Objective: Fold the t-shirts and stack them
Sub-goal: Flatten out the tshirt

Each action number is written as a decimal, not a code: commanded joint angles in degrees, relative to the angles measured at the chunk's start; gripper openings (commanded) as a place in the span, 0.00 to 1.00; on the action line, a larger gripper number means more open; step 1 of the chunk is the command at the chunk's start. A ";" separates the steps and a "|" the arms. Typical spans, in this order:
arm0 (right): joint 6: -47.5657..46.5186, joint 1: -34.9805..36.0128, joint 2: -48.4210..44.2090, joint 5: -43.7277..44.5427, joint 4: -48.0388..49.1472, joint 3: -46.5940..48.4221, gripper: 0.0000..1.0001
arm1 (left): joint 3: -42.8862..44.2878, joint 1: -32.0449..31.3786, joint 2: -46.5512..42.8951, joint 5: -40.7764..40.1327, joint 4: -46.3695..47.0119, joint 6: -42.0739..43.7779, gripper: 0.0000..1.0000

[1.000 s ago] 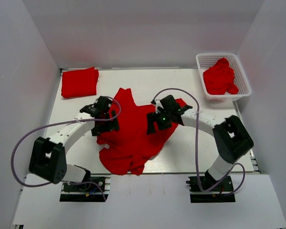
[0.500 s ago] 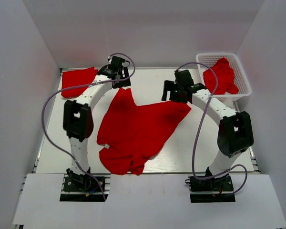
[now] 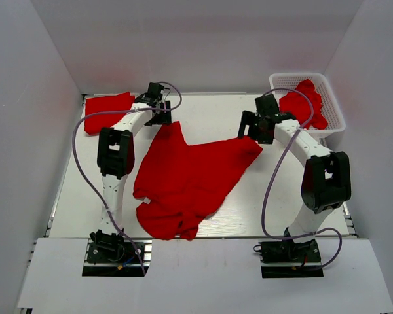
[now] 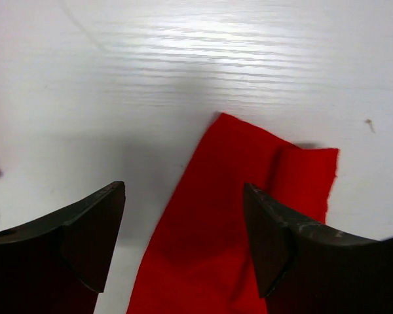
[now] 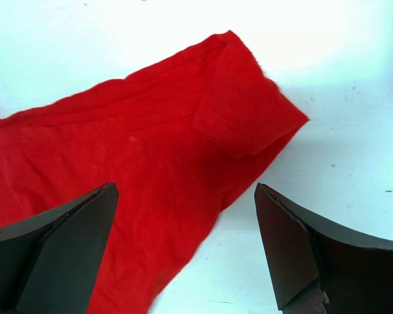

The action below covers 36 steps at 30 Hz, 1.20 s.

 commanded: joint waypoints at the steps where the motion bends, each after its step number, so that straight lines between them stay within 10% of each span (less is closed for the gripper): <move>1: -2.80 -0.91 0.95 -0.43 -1.84 2.27 0.90 | -0.92 -0.57 -0.38 5.45 5.10 4.62 0.81; 9: -6.32 -0.55 5.17 3.61 -3.69 5.52 0.90 | -1.36 -1.10 3.40 6.07 6.24 6.38 0.60; 15: -6.94 0.06 9.47 0.02 -3.08 8.07 0.90 | -5.04 -1.10 2.71 8.00 7.55 5.85 0.00; 24: -4.66 0.50 15.53 -2.45 0.80 8.95 0.63 | -14.01 -1.10 -4.59 7.91 15.29 3.39 0.00; 32: -1.85 0.23 18.53 2.20 -1.05 9.30 0.62 | -15.86 -1.10 -5.30 8.44 16.00 2.86 0.00; 36: -0.88 0.14 18.79 4.14 -0.35 8.78 0.26 | -15.86 -1.10 -5.82 8.44 16.00 2.86 0.00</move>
